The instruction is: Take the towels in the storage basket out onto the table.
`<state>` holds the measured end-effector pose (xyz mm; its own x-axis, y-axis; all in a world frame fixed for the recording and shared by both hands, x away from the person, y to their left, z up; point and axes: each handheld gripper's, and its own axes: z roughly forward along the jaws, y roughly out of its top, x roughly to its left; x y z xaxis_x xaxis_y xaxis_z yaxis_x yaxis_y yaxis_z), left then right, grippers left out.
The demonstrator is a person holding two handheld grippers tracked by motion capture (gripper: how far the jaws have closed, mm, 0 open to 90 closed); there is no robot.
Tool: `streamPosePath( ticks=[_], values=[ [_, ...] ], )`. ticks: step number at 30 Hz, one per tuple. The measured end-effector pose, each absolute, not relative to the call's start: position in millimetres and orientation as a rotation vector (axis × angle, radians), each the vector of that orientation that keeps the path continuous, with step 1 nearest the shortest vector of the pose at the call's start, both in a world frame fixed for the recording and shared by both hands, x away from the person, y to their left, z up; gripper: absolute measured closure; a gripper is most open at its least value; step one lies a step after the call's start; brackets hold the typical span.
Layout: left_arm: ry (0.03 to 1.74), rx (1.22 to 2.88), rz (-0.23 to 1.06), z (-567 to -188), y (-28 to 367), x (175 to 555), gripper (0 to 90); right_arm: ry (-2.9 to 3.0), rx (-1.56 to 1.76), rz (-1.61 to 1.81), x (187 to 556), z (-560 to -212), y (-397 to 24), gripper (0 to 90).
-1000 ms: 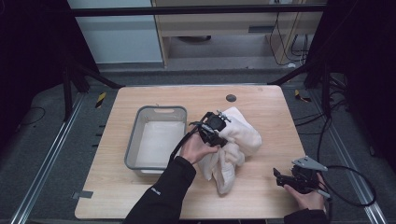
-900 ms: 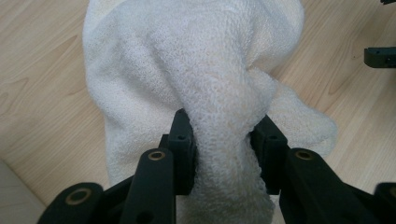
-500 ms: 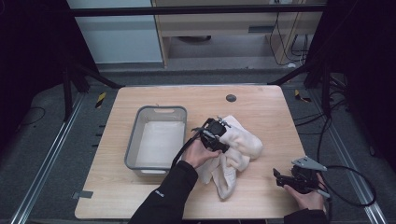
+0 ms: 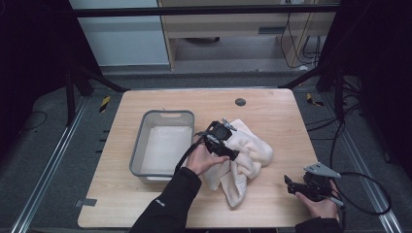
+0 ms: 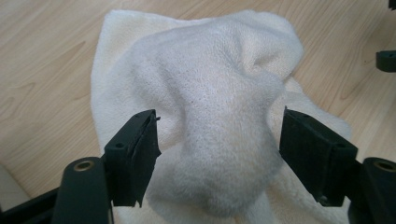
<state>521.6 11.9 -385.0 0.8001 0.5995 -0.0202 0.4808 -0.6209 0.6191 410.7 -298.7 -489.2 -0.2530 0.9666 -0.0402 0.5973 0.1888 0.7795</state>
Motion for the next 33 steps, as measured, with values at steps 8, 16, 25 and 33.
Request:
streamPosePath(
  ticks=[8, 16, 25, 33],
  values=[
    [0.764, 2.299, 0.273, -356.1, 32.5, 511.4, 25.3, 1.919, 1.471, 0.898, 410.8, -488.9, -299.3, 8.1],
    [0.766, 2.233, 0.311, -339.4, 59.2, 499.2, 25.4, 1.917, 1.473, 0.903, 411.0, -488.8, -299.4, 7.7],
    [0.797, 2.208, 0.341, -336.3, 92.2, 488.6, 26.0, 1.918, 1.471, 0.903, 410.7, -488.5, -299.5, 7.7],
    [0.851, 2.167, 0.388, -335.6, 129.8, 481.6, 26.4, 1.919, 1.469, 0.903, 410.5, -488.6, -298.8, 9.0]
  ],
)
